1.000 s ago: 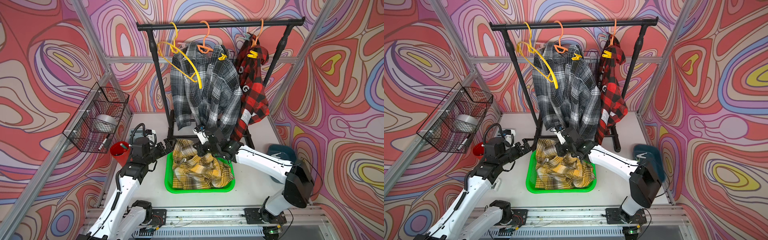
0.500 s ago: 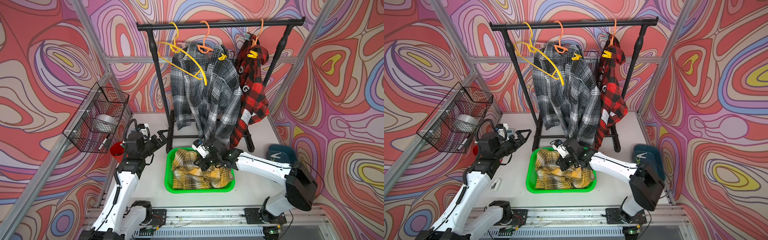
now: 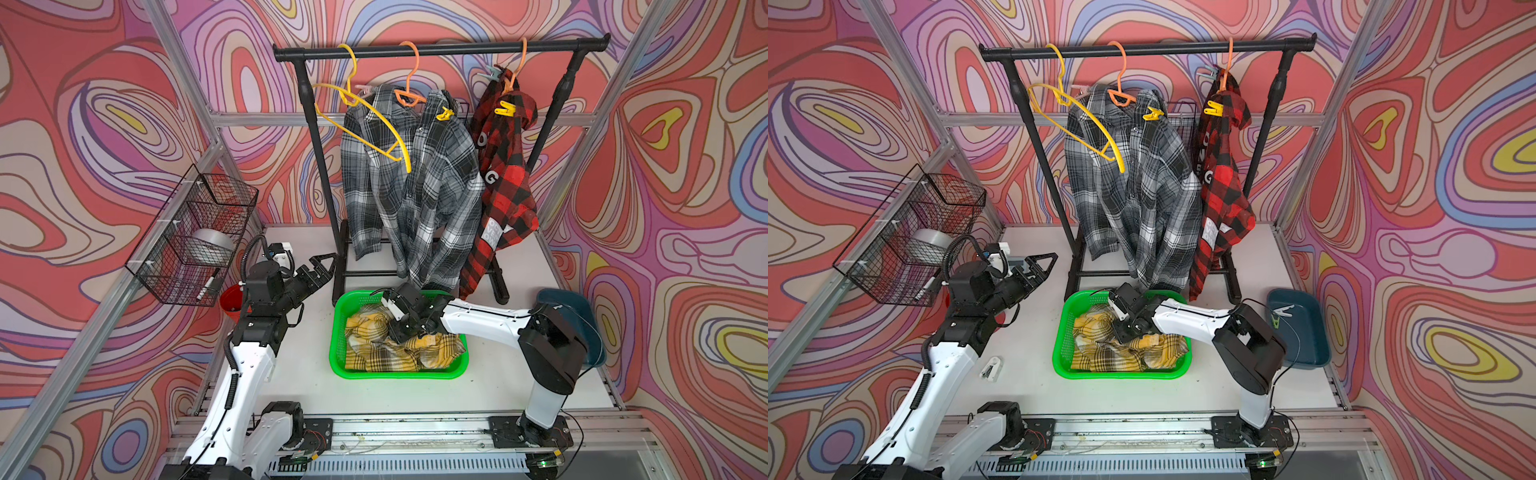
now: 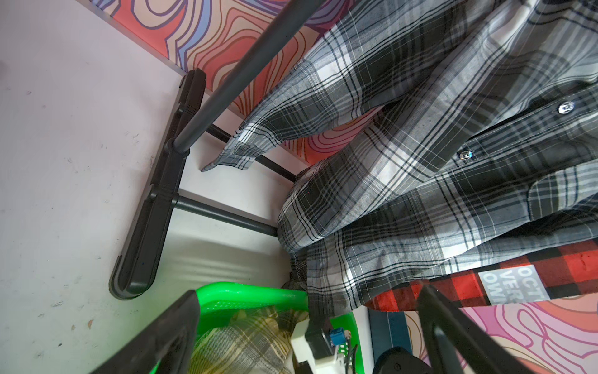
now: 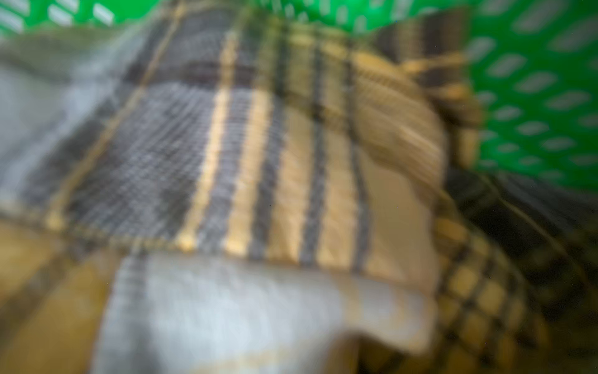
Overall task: Remove the clothespins securing long-sleeve shirts to the hanger
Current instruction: Adjust the long-sleeve shirt at the bin.
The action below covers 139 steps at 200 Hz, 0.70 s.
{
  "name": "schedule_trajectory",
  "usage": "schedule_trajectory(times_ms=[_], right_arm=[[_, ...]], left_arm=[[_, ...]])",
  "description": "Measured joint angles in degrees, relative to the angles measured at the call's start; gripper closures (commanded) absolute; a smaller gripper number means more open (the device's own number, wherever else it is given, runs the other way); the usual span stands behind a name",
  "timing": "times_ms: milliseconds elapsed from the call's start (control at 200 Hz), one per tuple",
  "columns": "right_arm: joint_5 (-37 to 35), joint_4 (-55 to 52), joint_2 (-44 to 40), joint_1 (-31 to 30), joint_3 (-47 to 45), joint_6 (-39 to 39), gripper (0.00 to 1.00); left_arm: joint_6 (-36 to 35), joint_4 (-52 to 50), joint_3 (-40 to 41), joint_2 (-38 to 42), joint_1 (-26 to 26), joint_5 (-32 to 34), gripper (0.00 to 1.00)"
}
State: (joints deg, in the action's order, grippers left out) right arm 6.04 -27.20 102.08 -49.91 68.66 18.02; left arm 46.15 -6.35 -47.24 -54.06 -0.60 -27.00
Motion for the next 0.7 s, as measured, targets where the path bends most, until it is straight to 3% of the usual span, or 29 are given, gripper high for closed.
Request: schedule_trajectory(times_ms=[145,346,696], right_arm=[[-2.95,-2.49,-8.0,0.0,0.57,-1.53,0.38],[-3.74,-4.61,-12.98,0.0,5.01,-5.25,0.37],[-1.79,-0.87,-6.36,-0.35,12.66,-5.62,0.39]], left_arm=[[-0.04,0.0,0.0,-0.04,0.68,0.0,0.0],[-0.04,0.02,0.0,-0.04,1.42,0.0,0.0],[-0.09,-0.11,0.0,0.09,2.67,0.04,0.0]])
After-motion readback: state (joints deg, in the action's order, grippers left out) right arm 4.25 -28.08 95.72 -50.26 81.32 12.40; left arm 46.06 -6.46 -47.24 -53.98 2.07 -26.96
